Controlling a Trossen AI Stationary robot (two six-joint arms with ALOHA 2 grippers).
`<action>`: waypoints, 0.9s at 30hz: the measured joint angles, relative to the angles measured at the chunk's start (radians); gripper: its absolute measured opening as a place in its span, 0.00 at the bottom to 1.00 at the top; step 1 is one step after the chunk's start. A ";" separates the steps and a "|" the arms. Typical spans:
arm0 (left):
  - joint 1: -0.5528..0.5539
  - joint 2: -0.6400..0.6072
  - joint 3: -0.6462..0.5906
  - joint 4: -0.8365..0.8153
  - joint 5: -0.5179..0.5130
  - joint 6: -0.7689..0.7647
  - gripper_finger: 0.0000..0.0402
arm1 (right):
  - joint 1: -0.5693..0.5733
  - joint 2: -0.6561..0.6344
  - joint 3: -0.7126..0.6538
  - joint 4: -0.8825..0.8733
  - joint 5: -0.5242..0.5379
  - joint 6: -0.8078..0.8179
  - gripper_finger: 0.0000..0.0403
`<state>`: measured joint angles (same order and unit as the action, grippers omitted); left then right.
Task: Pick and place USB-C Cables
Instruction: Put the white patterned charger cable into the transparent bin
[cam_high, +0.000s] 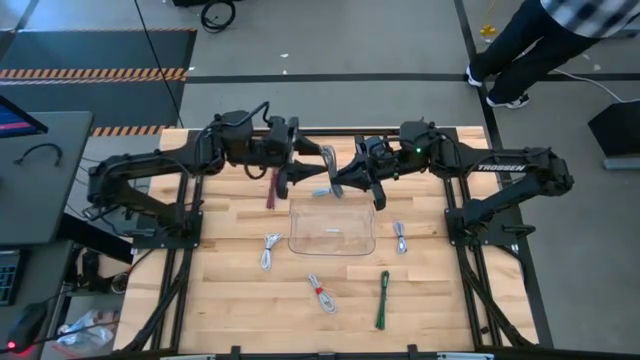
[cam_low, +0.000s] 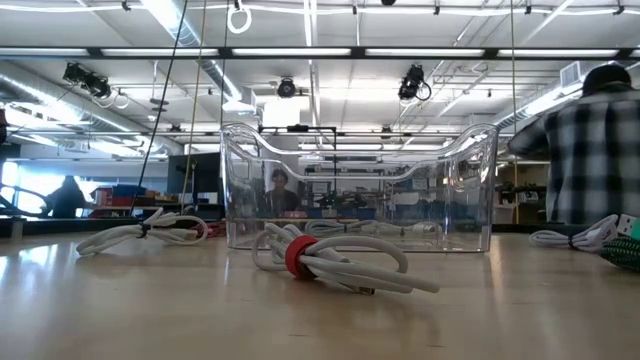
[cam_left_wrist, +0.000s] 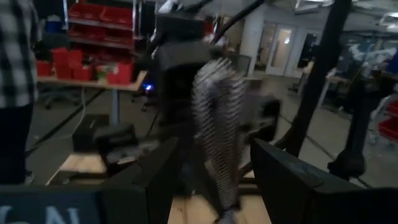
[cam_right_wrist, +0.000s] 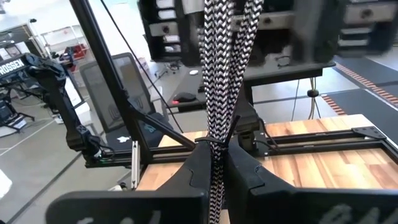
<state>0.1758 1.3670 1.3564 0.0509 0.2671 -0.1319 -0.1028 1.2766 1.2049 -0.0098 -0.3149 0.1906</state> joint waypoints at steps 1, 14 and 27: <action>0.007 0.007 0.000 0.007 0.002 -0.003 0.51 | 0.000 0.000 0.000 -0.001 0.001 0.000 0.05; 0.027 0.051 0.000 0.074 0.005 0.011 0.50 | -0.001 0.000 0.000 -0.009 0.014 0.002 0.05; 0.026 0.051 0.000 0.077 0.011 0.011 0.05 | -0.001 0.000 0.000 -0.011 0.018 0.016 0.05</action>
<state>0.2020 1.4181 1.3567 0.1276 0.2779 -0.1207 -0.1040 1.2764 1.2045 -0.0212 -0.2969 0.2062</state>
